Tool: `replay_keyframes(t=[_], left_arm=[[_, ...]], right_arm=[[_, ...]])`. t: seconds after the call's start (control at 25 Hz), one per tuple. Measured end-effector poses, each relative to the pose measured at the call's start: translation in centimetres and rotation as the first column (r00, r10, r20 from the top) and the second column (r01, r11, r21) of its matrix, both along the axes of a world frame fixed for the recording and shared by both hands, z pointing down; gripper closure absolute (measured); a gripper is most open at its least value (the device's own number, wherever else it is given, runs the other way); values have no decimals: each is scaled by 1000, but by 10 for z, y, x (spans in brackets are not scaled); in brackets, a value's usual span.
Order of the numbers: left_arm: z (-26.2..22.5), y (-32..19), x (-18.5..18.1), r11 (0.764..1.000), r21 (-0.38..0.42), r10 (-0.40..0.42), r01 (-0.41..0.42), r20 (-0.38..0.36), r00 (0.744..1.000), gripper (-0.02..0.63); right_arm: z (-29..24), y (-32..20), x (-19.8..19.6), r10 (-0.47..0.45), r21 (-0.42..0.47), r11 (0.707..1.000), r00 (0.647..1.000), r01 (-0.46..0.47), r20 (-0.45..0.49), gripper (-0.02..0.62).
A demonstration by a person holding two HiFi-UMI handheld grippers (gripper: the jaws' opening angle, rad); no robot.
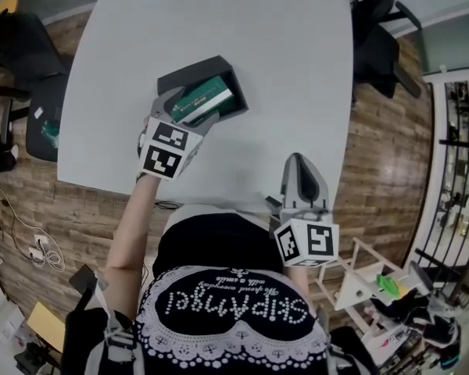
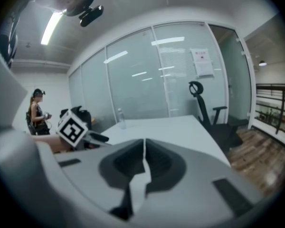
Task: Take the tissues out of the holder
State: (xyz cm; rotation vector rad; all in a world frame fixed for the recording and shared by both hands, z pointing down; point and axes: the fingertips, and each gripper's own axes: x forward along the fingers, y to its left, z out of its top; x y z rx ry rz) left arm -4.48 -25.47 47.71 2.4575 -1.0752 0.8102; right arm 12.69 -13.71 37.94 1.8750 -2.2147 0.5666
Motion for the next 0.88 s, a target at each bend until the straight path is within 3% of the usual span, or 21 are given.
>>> replay_keyframes(t=[0.44, 0.88], left_arm=[[33, -7, 10, 996, -77, 55, -50, 56, 997, 249], [61, -13, 11, 990, -136, 46, -33, 97, 994, 249]], right_arm=[[2, -8, -2, -8, -11, 1000, 1000, 8, 3, 561], [8, -13, 1, -7, -29, 1000, 1000, 7, 3, 560]])
